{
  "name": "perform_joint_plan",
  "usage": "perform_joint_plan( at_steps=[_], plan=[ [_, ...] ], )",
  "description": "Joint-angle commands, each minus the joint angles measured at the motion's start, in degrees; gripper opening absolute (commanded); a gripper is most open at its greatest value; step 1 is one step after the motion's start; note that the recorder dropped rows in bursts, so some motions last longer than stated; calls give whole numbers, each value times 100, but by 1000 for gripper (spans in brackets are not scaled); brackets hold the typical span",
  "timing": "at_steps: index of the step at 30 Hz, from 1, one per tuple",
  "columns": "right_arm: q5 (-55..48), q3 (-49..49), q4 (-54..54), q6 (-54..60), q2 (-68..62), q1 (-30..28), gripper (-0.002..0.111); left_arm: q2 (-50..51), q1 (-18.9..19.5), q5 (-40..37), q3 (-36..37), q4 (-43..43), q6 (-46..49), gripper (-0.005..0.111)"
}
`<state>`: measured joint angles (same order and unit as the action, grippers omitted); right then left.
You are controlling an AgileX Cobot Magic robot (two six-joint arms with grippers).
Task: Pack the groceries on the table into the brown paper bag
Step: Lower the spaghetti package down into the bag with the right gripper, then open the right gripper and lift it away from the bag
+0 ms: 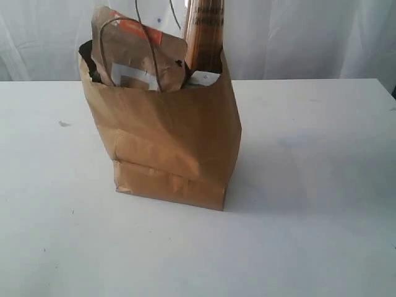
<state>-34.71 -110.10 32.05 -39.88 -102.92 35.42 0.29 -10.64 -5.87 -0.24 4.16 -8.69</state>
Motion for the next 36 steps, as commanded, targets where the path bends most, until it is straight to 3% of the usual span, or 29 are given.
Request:
perform_joint_plan(
  at_steps=[1, 8, 12, 17, 29, 32, 36],
  plan=[
    [-15, -65, 155, 62, -155, -52, 0, -29, 18, 27, 24, -20, 15, 0],
    [-498, -65, -556, 831, -264, -28, 0, -29, 18, 27, 24, -20, 15, 0],
    [-1352, -65, -1042, 1329, -345, 15, 0, -29, 18, 27, 24, -20, 15, 0],
    [-1288, -65, -1903, 2173, -132, 15, 0, -29, 18, 27, 24, -20, 15, 0],
    [-1905, -65, -2445, 2796, -132, 56, 1, -29, 18, 27, 24, -20, 15, 0],
    [-1918, -65, -2445, 2825, -132, 113, 9, -29, 18, 27, 24, -20, 15, 0],
    [-1972, -65, -2530, 2825, -143, 124, 35, -29, 18, 27, 24, -20, 15, 0]
  ],
)
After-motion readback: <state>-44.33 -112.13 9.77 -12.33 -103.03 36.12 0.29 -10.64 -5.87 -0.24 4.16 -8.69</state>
